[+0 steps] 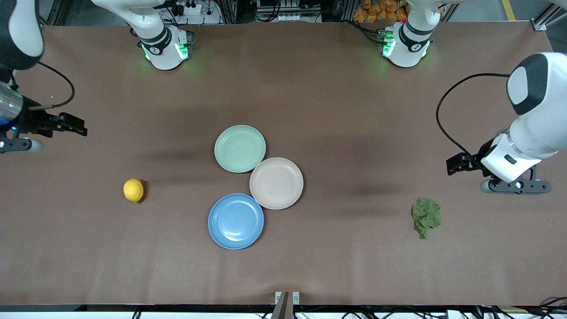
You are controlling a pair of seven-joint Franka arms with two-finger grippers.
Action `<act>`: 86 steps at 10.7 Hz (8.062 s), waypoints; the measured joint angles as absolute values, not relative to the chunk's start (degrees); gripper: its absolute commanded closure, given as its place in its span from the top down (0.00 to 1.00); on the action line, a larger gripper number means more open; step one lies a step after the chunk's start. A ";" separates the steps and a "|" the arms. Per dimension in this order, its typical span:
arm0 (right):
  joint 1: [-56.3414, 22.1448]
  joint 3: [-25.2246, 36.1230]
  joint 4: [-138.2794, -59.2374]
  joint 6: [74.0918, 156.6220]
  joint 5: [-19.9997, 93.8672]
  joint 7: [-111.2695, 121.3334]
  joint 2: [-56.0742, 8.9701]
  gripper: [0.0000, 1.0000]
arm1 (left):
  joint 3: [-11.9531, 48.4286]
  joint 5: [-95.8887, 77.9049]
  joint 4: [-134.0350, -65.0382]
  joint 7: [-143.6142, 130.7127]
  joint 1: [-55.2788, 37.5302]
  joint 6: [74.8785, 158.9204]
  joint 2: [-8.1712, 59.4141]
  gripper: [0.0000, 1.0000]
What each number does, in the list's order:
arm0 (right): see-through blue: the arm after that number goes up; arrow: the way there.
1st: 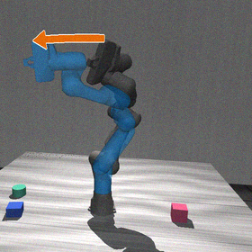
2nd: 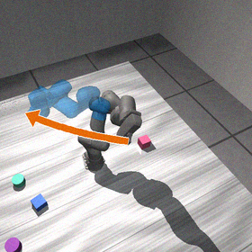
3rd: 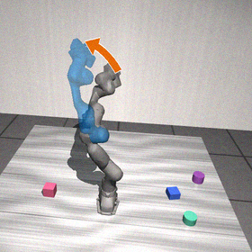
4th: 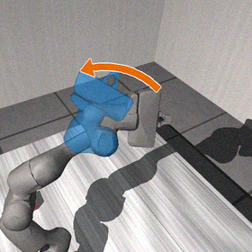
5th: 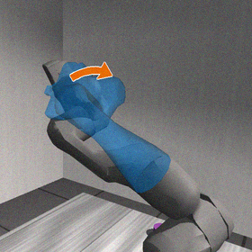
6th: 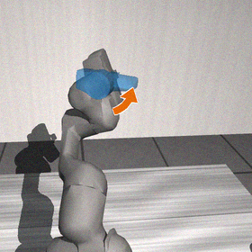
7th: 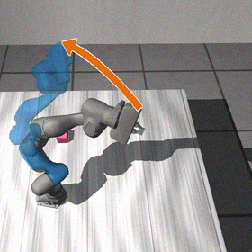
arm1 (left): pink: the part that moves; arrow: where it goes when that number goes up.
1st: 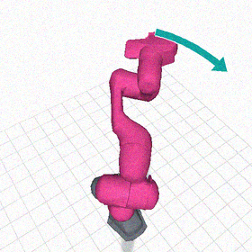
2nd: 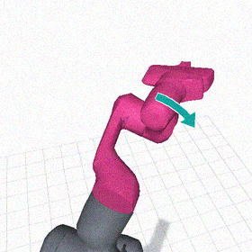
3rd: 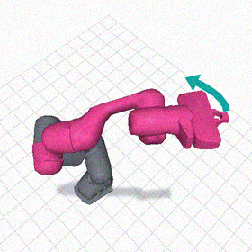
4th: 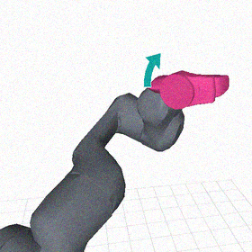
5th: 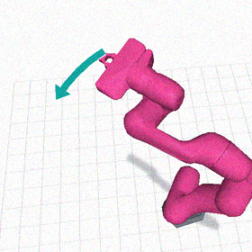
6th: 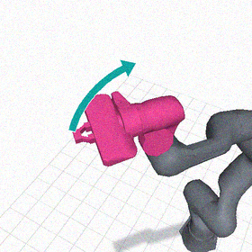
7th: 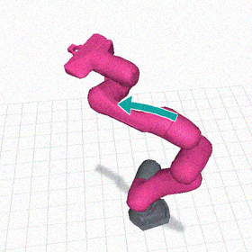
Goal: Place lemon and lettuce in plates
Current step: 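Move the right gripper to the lemon while the left gripper reaches the lettuce, then close the right gripper on the lemon while the left gripper grasps lettuce, then carry the lemon with the right gripper over the blue plate, then lower the lemon onto the blue plate while the left gripper carries lettuce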
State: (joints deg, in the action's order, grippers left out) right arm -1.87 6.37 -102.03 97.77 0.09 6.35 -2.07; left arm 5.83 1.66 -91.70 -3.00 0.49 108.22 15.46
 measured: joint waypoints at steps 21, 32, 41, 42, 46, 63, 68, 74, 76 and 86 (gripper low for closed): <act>-1.85 5.43 -115.40 134.62 0.11 6.32 -21.03 1.00 | 5.77 1.66 -91.68 -3.00 0.31 119.53 28.95 1.00; -1.93 4.83 -115.51 143.70 5.25 6.12 -28.68 1.00 | 4.51 1.66 -86.11 -3.16 1.51 123.74 37.90 1.00; -1.94 4.77 -115.09 145.89 5.34 6.13 -30.92 0.74 | 4.08 1.66 -80.64 -6.69 -0.23 128.05 46.72 1.00; -1.94 4.78 -114.92 145.90 5.34 6.13 -31.12 0.61 | 3.94 1.66 -80.51 -6.69 -0.45 128.05 47.20 1.00; -1.94 4.80 -114.25 145.94 5.34 6.18 -31.74 0.38 | 2.42 1.80 -80.32 -6.68 -1.70 128.05 48.51 1.00; -13.87 4.03 -101.52 135.69 5.61 -1.68 -30.02 0.35 | 1.89 2.02 -79.97 -6.52 -1.76 128.99 49.91 0.00; -21.24 3.89 -97.26 135.54 9.72 -8.55 -32.20 0.36 | 1.95 3.42 -78.71 -6.43 -2.15 129.19 49.51 0.00; -27.40 4.50 -88.65 135.81 10.02 -18.45 -39.82 0.37 | 3.08 3.45 -78.32 -6.30 -3.88 127.20 45.52 0.00; -28.46 4.54 -87.28 137.32 10.03 -19.16 -41.30 0.37 | 3.86 3.45 -78.34 -6.51 -3.92 125.94 43.87 0.00; -30.08 4.61 -86.23 148.85 11.01 -19.70 -48.06 1.00 | 7.43 3.45 -78.37 -18.29 -7.36 122.86 41.25 0.00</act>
State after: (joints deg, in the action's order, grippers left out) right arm -30.08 4.61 -86.23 148.85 11.01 -19.70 -48.06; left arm 7.43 3.45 -78.37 -18.29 -7.36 122.86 41.25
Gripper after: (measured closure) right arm 0.352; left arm 0.960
